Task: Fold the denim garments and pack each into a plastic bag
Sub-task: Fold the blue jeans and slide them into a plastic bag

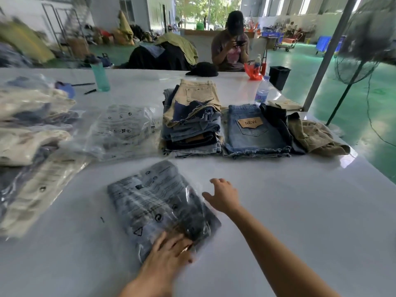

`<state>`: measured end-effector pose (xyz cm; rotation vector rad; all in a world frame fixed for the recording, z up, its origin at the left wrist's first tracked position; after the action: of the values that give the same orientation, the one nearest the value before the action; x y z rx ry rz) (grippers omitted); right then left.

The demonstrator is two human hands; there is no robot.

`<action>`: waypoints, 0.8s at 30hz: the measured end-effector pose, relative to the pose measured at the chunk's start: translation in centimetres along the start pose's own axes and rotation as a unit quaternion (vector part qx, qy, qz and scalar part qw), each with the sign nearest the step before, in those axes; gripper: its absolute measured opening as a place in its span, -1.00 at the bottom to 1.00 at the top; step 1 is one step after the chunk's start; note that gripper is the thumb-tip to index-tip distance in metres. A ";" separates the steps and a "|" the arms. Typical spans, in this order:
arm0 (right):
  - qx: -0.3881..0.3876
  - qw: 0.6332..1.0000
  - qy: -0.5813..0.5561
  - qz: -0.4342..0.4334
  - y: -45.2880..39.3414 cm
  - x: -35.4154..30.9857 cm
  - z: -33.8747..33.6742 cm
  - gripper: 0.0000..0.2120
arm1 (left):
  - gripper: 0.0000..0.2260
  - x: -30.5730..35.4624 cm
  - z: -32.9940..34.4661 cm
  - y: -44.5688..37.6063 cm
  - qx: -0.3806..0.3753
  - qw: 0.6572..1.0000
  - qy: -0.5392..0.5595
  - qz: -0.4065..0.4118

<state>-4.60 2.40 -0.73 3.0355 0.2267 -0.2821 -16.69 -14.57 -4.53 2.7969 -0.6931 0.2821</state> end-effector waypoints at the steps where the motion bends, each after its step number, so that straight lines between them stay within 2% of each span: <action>1: -0.020 1.000 -0.003 0.016 0.2 0.2 0.9 -0.39 | -0.59 -1.9 0.3 1.6 -0.028 0.998 0.058 -0.012; 2: -0.042 0.998 -0.023 0.035 0.4 0.5 1.9 -0.33 | -0.63 -3.7 0.1 3.0 -0.024 0.991 0.131 -0.020; 3: -0.060 0.995 -0.061 0.055 0.6 0.7 2.8 -0.29 | -0.64 -5.6 -1.1 4.0 0.016 0.976 0.215 -0.028; 5: -0.080 0.978 -0.167 0.100 1.3 1.1 4.1 -0.24 | -0.65 -11.5 -3.9 6.2 0.154 0.911 0.348 -0.156; 6: -0.087 0.963 -0.227 0.121 1.8 1.0 4.7 -0.24 | -0.66 -15.0 -5.5 7.6 0.251 0.864 0.360 -0.245; 7: -0.097 0.943 -0.288 0.139 2.3 0.6 5.3 -0.26 | -0.69 -17.7 -6.7 8.9 0.313 0.832 0.330 -0.318; 9: -0.133 0.896 -0.393 0.157 3.5 -0.7 6.6 -0.34 | -0.46 -20.7 -6.6 10.1 0.316 0.783 0.321 -0.429; 10: -0.151 0.878 -0.427 0.156 3.9 -1.5 7.1 -0.37 | -0.37 -21.4 -5.5 9.9 0.296 0.748 0.385 -0.452; 12: -0.164 0.851 -0.476 0.150 4.7 -2.8 7.3 -0.41 | -0.35 -21.7 -3.6 8.7 0.274 0.676 0.514 -0.450; 13: -0.167 0.838 -0.497 0.150 5.1 -3.3 7.3 -0.39 | -0.34 -21.7 -3.1 8.3 0.253 0.665 0.537 -0.453; 15: -0.188 0.810 -0.538 0.142 6.1 -4.7 7.1 -0.34 | -0.30 -21.1 -2.3 7.3 0.162 0.695 0.536 -0.451; 17: -0.228 0.791 -0.559 0.098 7.5 -7.2 7.1 -0.35 | -0.40 -21.0 -2.6 6.5 0.105 0.742 0.499 -0.435; 19: -0.287 0.761 -0.580 0.042 9.2 -10.4 7.4 -0.42 | -0.54 -21.0 -4.1 5.8 0.106 0.800 0.417 -0.419; 21: -0.344 0.708 -0.616 0.001 10.7 -13.8 7.2 -0.46 | -0.67 -19.4 -7.2 5.1 0.140 0.845 0.358 -0.372; 22: -0.364 0.682 -0.634 -0.018 11.1 -15.2 6.8 -0.49 | -0.74 -17.9 -8.4 4.5 0.139 0.849 0.395 -0.323; 23: -0.381 0.662 -0.644 -0.043 11.5 -16.4 6.0 -0.51 | -0.76 -16.0 -9.1 3.9 0.115 0.836 0.464 -0.268; 24: -0.396 0.648 -0.646 -0.071 11.7 -17.3 5.2 -0.51 | -0.68 -13.4 -9.4 3.5 0.066 0.824 0.518 -0.219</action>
<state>-20.49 -12.05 -1.74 1.3816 0.3149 -1.6602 -31.26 -9.14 1.83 2.2575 0.2384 1.5951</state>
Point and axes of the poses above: each hand's wrist, its own y-axis away from the middle knuckle, its own z-axis out of the palm, x = y × z, the point moved 10 cm from there along -y, towards the middle knuckle, and after that the axes turned 8 degrees about y, right-handed, at the moved point
